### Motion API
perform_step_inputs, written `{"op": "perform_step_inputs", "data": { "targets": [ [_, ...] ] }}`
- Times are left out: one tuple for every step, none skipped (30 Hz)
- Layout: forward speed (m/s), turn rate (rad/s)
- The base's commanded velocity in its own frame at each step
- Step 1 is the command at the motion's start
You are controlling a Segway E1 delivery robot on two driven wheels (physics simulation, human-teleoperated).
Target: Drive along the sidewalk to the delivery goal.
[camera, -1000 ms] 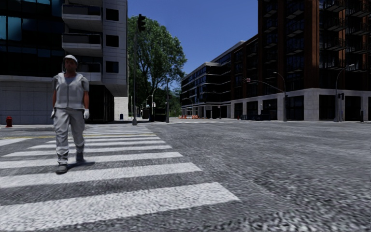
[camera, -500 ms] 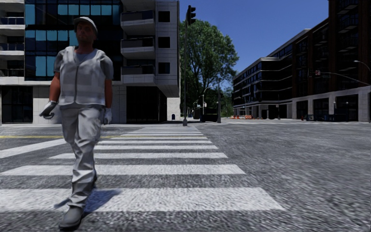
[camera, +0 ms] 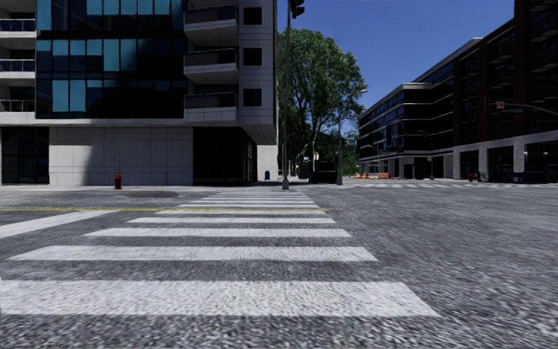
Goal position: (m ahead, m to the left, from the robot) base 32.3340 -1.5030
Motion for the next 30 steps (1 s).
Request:
{"op": "perform_step_inputs", "data": {
  "targets": [
    [2.00, 0.00],
    [2.00, 0.00],
    [2.00, 0.00],
    [2.00, 0.00],
    [2.00, 0.00],
    [2.00, 0.00],
    [2.00, 0.00],
    [2.00, 0.00],
    [2.00, 0.00],
    [2.00, 0.00],
    [2.00, 0.00],
    [2.00, 0.00],
    [2.00, 0.00],
    [2.00, 0.00],
    [2.00, 0.00],
    [2.00, 0.00],
    [2.00, 0.00],
    [2.00, 0.00],
    [2.00, 0.00],
    [2.00, 0.00],
    [2.00, 0.00],
    [2.00, 0.00],
    [2.00, 0.00],
    [2.00, 0.00],
    [2.00, 0.00],
    [2.00, 0.00],
    [2.00, 0.00],
    [2.00, 0.00],
    [2.00, 0.00],
    [2.00, 0.00]
  ]
}}
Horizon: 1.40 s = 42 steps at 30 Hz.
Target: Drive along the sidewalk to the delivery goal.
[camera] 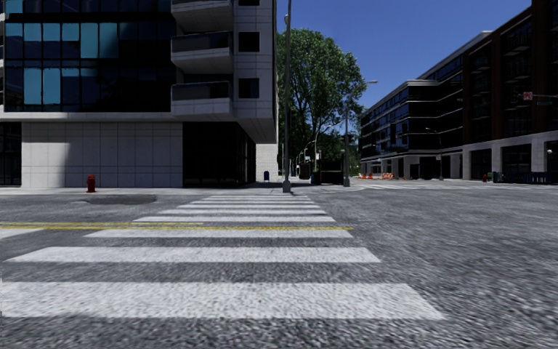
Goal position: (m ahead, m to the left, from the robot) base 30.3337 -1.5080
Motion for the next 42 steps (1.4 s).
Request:
{"op": "perform_step_inputs", "data": {
  "targets": [
    [2.00, 0.00],
    [2.00, 0.00],
    [2.00, 0.00],
    [2.00, 0.00],
    [2.00, 0.00],
    [2.00, 0.02],
    [2.00, 0.09],
    [2.00, 0.09],
    [2.00, 0.31],
    [2.00, 0.52],
    [2.00, 1.01],
    [2.00, 1.20],
    [2.00, 1.20],
    [2.00, 1.20],
    [2.00, 0.74],
    [2.00, 0.44],
    [2.00, 0.44],
    [2.00, 0.32],
    [2.00, 0.00],
    [2.00, 0.00],
    [2.00, 0.00],
    [2.00, 0.00],
    [2.00, 0.00],
    [2.00, 0.00],
    [2.00, 0.00],
    [2.00, 0.00],
    [2.00, 0.00],
    [2.00, 0.00],
    [2.00, 0.00],
    [2.00, 0.00],
    [2.00, 0.00],
    [2.00, 0.00],
    [2.00, 0.00],
    [2.00, 0.00],
    [2.00, 0.00],
    [2.00, 0.00],
    [2.00, 0.00],
    [2.00, 0.00],
    [2.00, 0.01],
    [2.00, 0.01],
    [2.00, 0.16],
    [2.00, 0.38]
  ]
}}
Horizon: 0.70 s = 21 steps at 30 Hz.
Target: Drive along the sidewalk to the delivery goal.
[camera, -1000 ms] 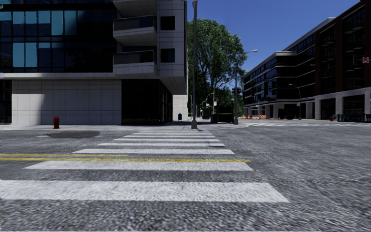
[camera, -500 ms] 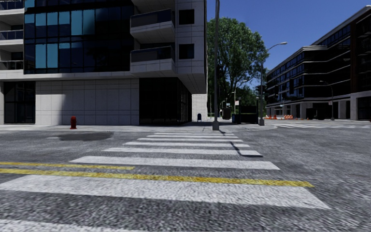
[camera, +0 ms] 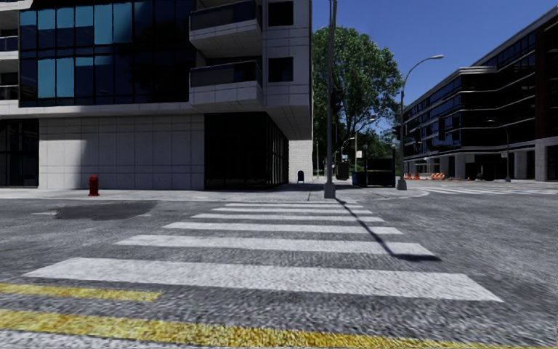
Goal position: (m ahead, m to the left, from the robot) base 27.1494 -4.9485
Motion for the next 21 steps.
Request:
{"op": "perform_step_inputs", "data": {
  "targets": [
    [2.00, 0.53],
    [2.00, 0.58],
    [2.00, 0.58],
    [2.00, 0.59],
    [2.00, 0.17],
    [2.00, 0.01],
    [2.00, 0.01],
    [2.00, 0.00],
    [2.00, 0.00],
    [2.00, 0.00],
    [2.00, 0.00],
    [2.00, 0.00],
    [2.00, 0.00],
    [2.00, 0.00],
    [2.00, 0.00],
    [2.00, 0.00],
    [2.00, 0.00],
    [2.00, 0.00],
    [2.00, 0.00],
    [2.00, 0.00],
    [2.00, 0.00]
  ]
}}
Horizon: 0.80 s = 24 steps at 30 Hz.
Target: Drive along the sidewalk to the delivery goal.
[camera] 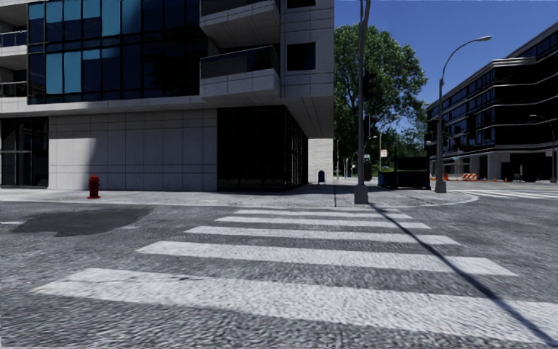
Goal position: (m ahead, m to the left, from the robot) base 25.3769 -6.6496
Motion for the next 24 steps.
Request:
{"op": "perform_step_inputs", "data": {
  "targets": [
    [2.00, 0.00],
    [2.00, 0.00],
    [2.00, 0.00],
    [2.00, 0.00],
    [2.00, 0.00],
    [2.00, 0.00],
    [2.00, 0.00],
    [2.00, 0.00],
    [2.00, 0.00],
    [2.00, 0.00],
    [2.00, 0.00],
    [2.00, 0.00],
    [2.00, 0.00],
    [2.00, 0.00],
    [2.00, 0.00],
    [2.00, 0.00],
    [2.00, 0.00],
    [2.00, 0.00],
    [2.00, 0.00],
    [2.00, 0.00],
    [2.00, 0.00],
    [2.00, 0.00],
    [2.00, 0.00],
    [2.00, 0.00]
  ]
}}
